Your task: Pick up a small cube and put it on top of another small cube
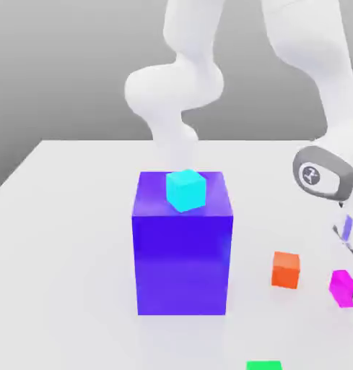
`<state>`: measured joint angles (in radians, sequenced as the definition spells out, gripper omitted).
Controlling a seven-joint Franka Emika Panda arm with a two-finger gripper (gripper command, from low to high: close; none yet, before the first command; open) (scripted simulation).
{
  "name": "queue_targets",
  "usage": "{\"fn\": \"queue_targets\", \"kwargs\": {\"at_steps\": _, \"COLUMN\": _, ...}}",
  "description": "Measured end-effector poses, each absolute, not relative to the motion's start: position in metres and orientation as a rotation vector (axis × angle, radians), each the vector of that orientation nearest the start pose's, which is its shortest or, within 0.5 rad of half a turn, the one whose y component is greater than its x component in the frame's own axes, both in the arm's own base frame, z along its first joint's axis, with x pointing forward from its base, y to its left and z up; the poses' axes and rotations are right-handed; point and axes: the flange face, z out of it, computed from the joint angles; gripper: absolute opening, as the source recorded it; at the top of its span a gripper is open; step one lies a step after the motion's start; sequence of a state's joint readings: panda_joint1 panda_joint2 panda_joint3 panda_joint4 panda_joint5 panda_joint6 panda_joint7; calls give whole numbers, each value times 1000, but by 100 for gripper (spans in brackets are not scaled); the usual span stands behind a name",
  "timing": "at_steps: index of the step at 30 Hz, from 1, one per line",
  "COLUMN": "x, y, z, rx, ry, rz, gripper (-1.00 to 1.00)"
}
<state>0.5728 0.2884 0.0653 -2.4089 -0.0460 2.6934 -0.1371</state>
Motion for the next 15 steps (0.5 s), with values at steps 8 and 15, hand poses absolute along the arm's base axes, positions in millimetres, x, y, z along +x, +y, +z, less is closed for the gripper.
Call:
{"fn": "queue_targets", "kwargs": {"at_steps": 8, "x": 535, "y": 139, "z": 215, "rx": -3073, "ry": -652, "rz": 2, "gripper": -100}}
{"fn": "queue_targets", "kwargs": {"at_steps": 15, "x": 538, "y": 133, "z": 188, "rx": -3076, "ry": -634, "rz": 3, "gripper": 100}}
